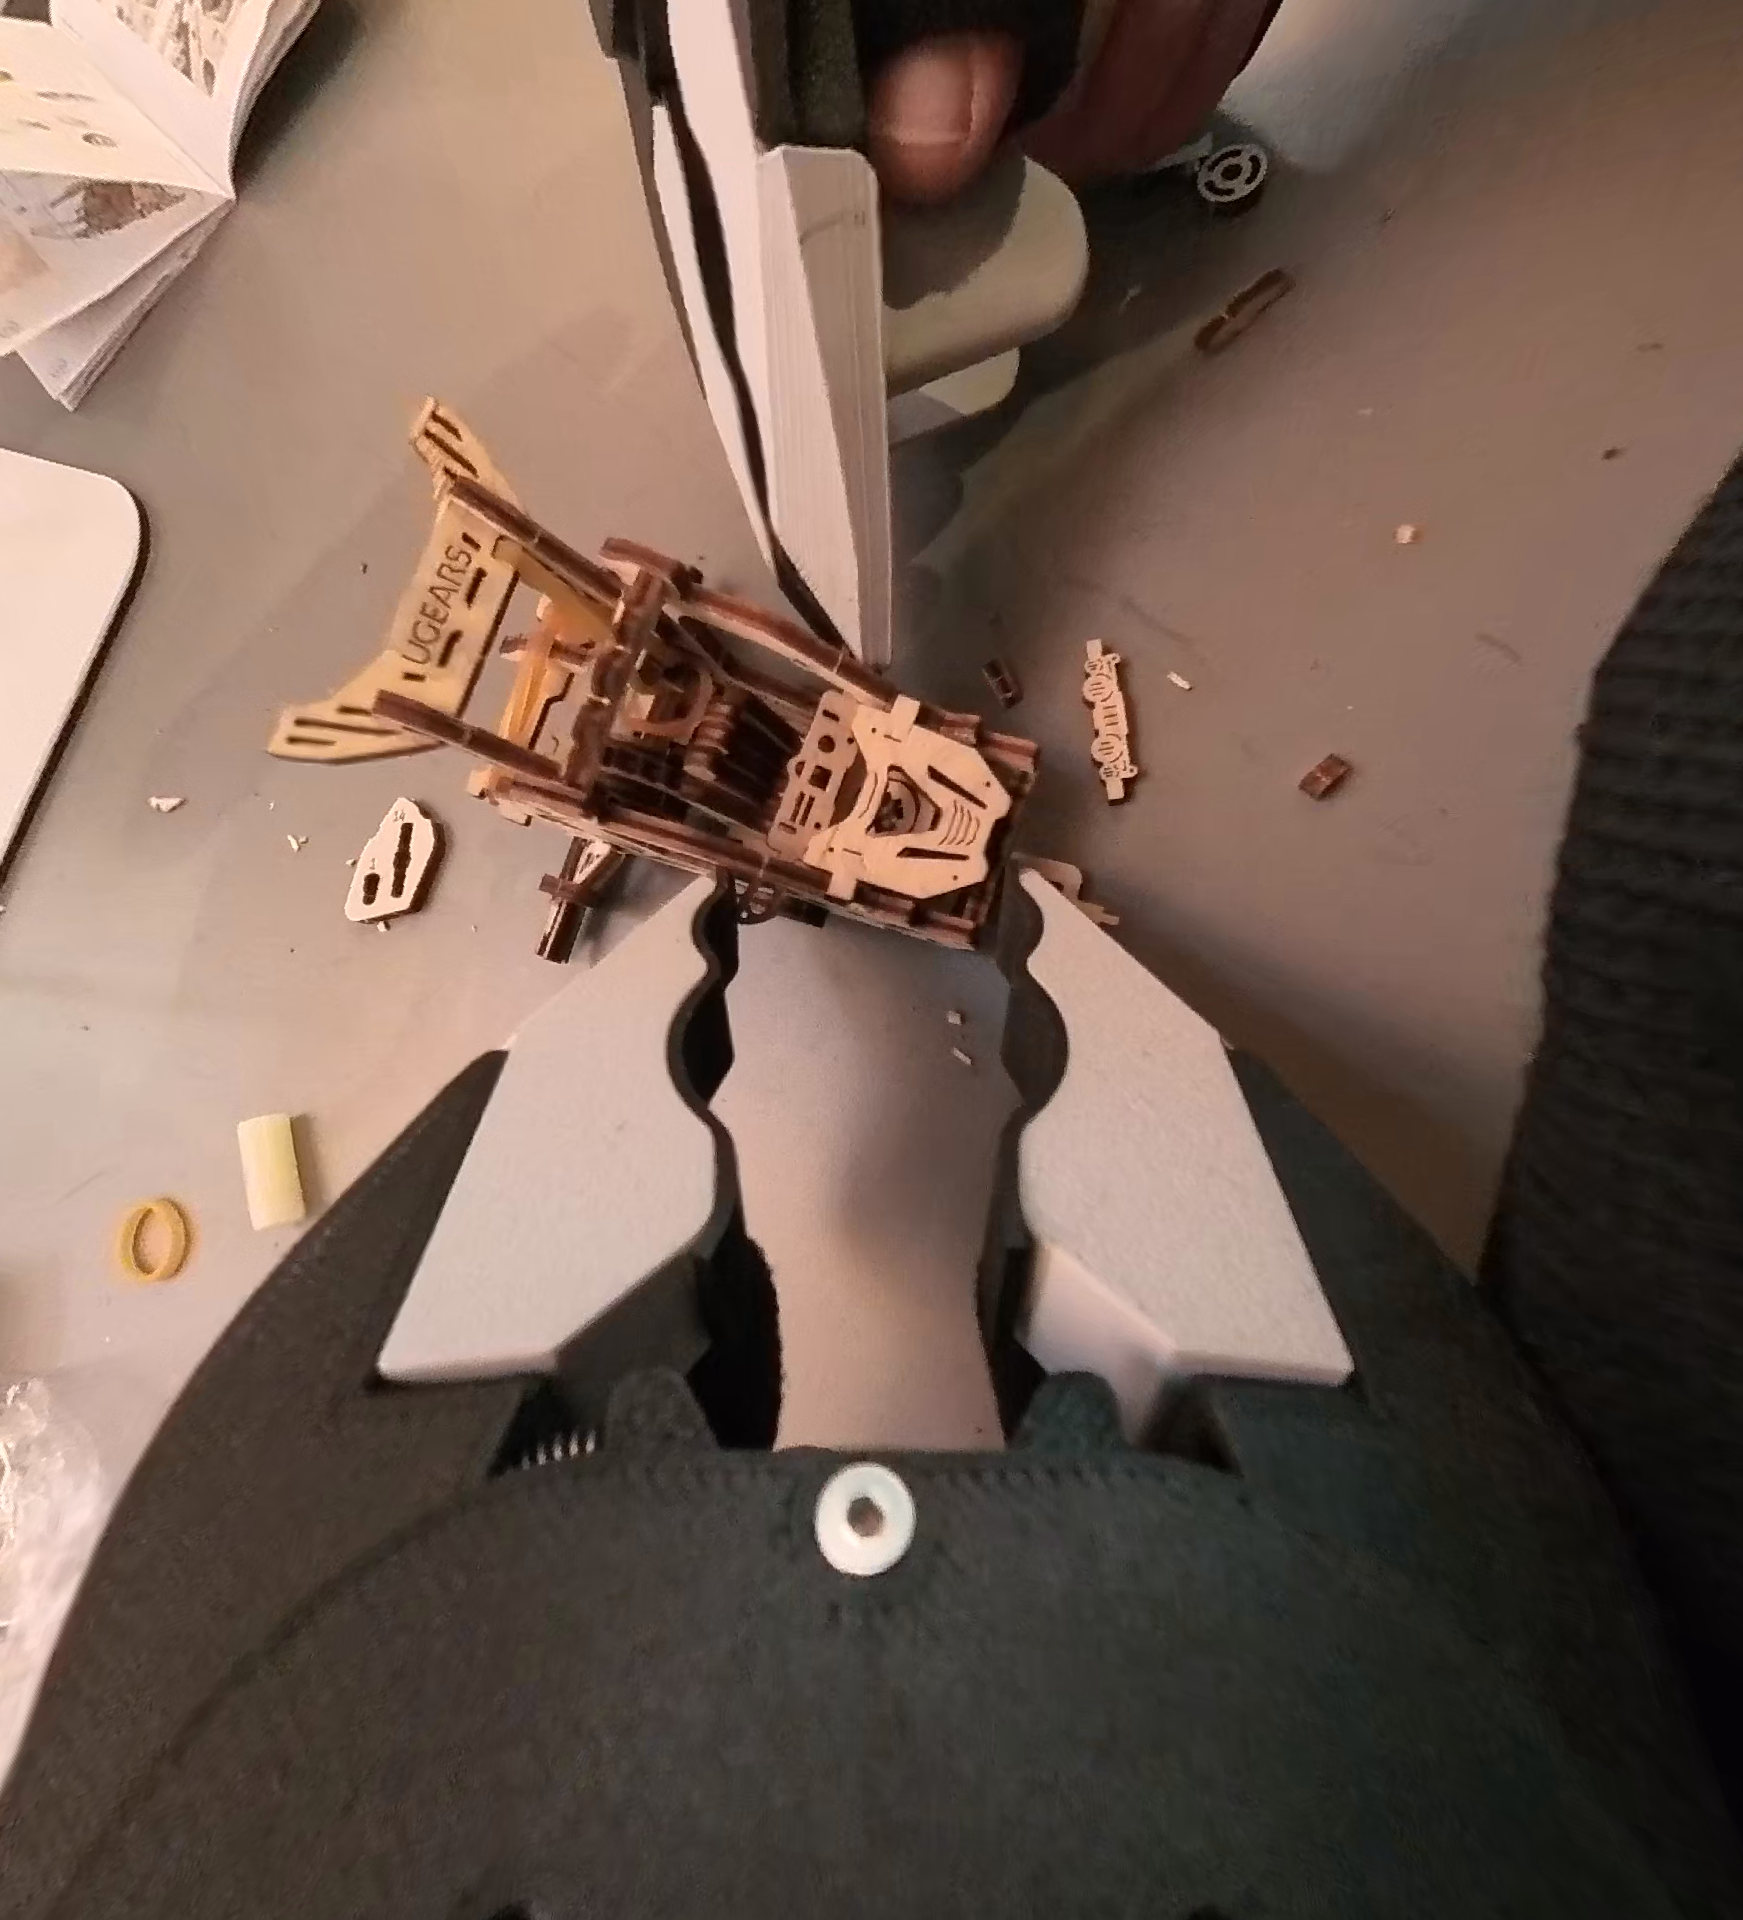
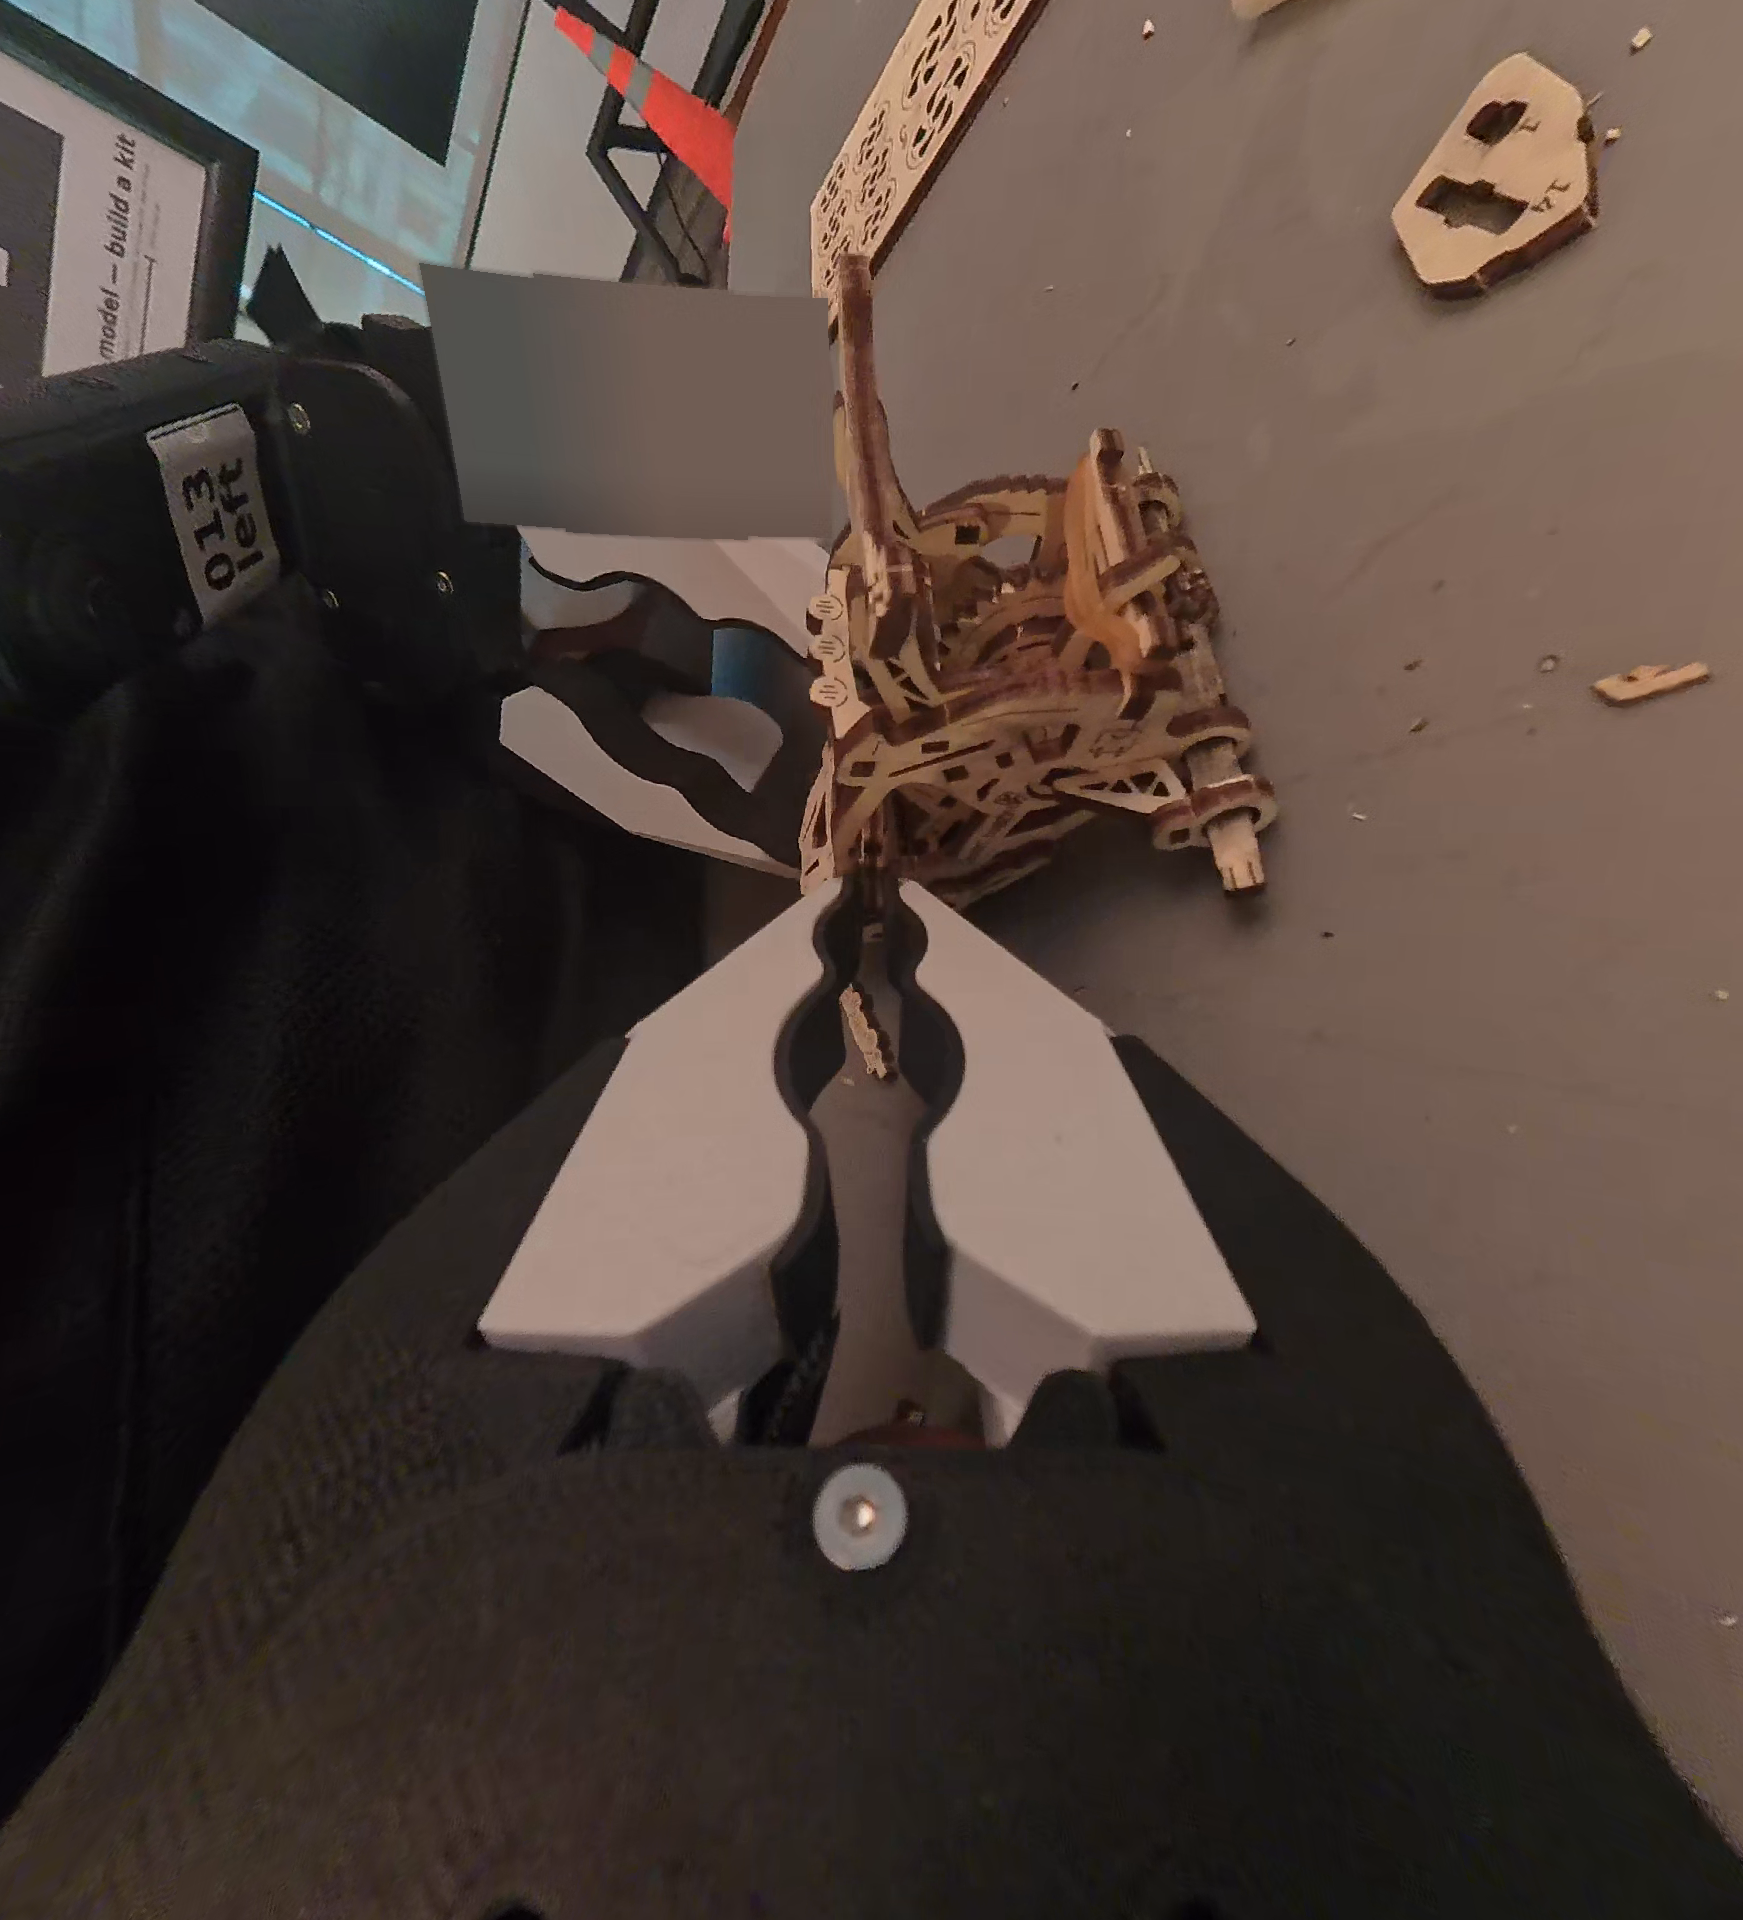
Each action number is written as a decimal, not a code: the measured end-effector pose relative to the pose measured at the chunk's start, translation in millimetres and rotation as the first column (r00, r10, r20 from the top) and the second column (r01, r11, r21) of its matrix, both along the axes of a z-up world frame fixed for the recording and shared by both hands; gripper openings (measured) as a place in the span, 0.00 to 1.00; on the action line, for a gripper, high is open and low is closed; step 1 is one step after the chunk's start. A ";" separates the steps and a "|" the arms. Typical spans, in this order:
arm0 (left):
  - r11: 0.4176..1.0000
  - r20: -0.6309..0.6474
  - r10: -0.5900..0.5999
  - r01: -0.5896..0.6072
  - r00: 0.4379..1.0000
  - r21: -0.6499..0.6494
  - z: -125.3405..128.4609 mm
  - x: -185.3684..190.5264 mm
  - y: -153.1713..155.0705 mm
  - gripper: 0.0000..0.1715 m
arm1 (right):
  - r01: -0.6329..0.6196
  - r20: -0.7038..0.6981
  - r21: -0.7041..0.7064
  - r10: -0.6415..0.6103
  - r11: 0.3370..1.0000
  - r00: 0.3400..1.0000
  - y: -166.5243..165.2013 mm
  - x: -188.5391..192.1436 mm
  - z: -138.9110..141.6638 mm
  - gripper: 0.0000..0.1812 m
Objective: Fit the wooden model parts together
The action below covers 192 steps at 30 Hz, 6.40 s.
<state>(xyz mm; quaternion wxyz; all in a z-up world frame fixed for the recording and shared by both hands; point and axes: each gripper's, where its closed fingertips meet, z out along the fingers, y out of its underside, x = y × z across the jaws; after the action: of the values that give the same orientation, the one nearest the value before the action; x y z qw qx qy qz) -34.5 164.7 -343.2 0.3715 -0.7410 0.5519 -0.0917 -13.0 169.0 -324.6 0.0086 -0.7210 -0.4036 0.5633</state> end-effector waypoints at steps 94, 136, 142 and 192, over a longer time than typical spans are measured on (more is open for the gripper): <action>0.997 -0.018 -0.063 0.062 0.998 -0.037 -6.6 -0.6 -2.9 0.30 | -0.157 0.010 0.365 0.165 0.918 0.986 -4.7 2.3 -5.7 0.00; 0.991 0.097 -0.031 0.043 0.995 -0.123 -10.1 0.9 -6.0 0.30 | -0.281 0.046 0.017 0.280 0.960 0.959 -13.0 1.1 -6.8 0.00; 0.991 0.106 -0.046 0.058 0.993 -0.116 -9.4 0.9 -6.1 0.30 | -0.306 0.052 -0.008 0.306 0.952 0.951 -15.0 1.3 -7.5 0.00; 0.994 0.087 -0.016 0.026 0.996 -0.108 -5.9 1.8 -2.1 0.30 | 0.011 0.053 0.824 -0.096 0.566 0.994 -13.8 -4.0 -5.2 0.20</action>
<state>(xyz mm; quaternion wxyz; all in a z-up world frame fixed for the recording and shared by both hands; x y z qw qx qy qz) -32.7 162.6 -349.1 0.3529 -0.7496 0.5374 -0.1574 -17.0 155.2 -329.8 0.3413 -0.6710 -0.5972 0.2768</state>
